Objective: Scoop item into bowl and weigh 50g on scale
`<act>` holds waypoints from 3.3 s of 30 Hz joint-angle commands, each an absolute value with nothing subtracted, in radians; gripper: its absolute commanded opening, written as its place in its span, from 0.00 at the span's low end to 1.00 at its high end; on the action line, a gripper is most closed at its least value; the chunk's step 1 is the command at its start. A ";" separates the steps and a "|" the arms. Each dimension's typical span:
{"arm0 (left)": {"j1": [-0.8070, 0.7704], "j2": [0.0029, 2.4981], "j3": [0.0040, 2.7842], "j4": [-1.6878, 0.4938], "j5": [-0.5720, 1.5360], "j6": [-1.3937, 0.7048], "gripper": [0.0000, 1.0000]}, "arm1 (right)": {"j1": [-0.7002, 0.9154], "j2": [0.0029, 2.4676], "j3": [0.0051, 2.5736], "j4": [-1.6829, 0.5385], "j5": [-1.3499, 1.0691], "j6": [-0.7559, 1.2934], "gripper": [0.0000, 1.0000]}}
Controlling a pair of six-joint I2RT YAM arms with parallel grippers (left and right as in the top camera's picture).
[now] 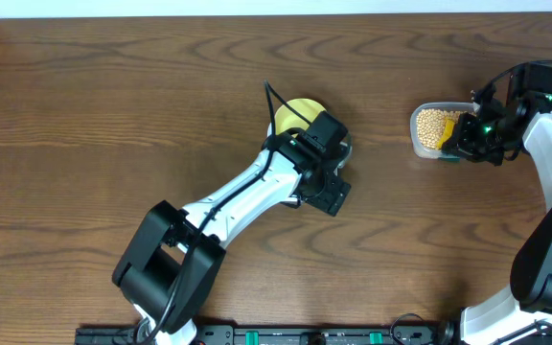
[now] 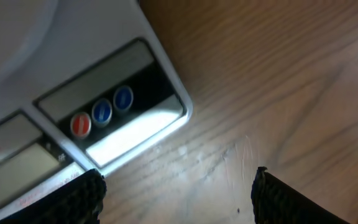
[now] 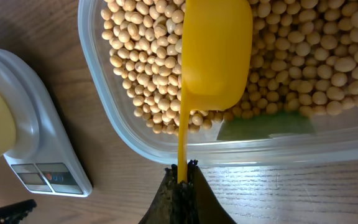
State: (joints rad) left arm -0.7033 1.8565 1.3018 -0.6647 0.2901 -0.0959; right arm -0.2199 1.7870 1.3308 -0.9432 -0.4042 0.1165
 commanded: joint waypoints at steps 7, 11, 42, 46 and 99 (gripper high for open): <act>-0.704 1.876 1.291 -0.617 0.185 -0.040 0.78 | -0.224 1.807 1.342 -0.961 -0.425 0.095 0.01; -0.704 1.876 1.279 -0.607 0.181 -0.033 0.78 | -0.224 1.807 1.342 -0.963 -0.425 0.096 0.01; -0.708 1.879 1.247 -0.566 0.176 -0.068 0.78 | -0.224 1.807 1.342 -0.972 -0.425 0.096 0.01; -0.725 1.884 1.247 -0.562 0.175 -0.078 0.78 | -0.224 1.807 1.342 -0.970 -0.425 0.096 0.01; -0.751 1.957 1.232 -0.544 0.093 -0.080 0.78 | -0.224 1.806 1.342 -0.973 -0.425 0.096 0.01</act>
State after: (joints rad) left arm -0.7536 1.9247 1.2541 -0.5449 0.1047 -0.0746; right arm -0.2199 1.7927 1.3308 -0.9649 -0.4042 0.1127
